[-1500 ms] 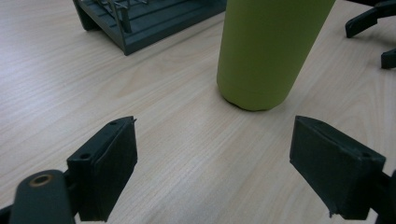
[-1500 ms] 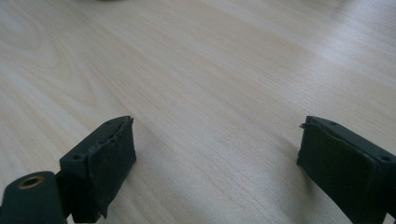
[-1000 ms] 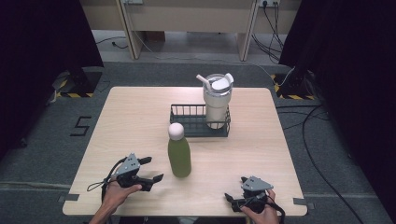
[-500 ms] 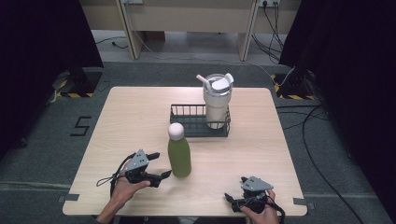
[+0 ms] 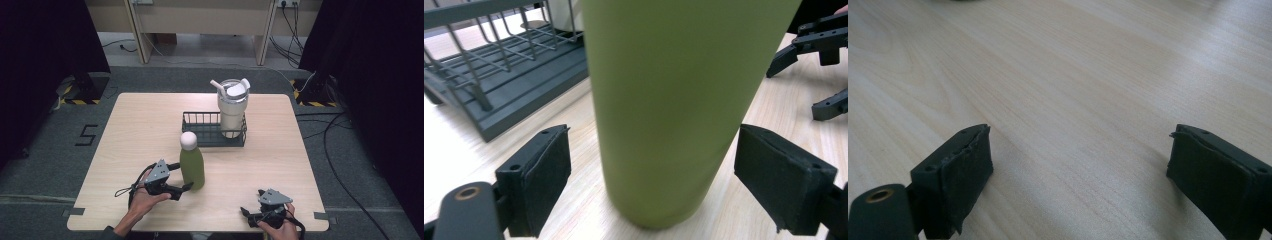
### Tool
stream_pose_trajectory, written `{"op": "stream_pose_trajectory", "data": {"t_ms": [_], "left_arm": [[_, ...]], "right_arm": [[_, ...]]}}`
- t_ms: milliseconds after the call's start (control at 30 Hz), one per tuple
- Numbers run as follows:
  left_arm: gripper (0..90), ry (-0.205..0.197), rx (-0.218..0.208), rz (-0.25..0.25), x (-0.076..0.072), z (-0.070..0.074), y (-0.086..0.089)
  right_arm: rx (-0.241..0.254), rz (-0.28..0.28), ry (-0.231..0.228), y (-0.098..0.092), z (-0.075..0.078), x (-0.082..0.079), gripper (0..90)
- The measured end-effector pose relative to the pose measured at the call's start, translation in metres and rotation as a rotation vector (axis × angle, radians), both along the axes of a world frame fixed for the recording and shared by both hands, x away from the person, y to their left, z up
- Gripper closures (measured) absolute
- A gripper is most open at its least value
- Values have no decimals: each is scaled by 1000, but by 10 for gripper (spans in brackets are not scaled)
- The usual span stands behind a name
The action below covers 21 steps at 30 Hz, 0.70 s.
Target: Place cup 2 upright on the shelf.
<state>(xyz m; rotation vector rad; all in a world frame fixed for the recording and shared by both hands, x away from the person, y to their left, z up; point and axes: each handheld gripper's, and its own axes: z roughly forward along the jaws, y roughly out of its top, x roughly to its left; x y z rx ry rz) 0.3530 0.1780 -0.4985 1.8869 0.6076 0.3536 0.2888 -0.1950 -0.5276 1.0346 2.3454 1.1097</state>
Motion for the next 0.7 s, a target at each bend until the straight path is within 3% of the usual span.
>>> {"op": "stream_pose_trajectory", "data": {"t_ms": [700], "left_arm": [[153,-39,-26,-2,10,-3,-22]], "right_arm": [[2,-1,-2,0,0,0,104]]}}
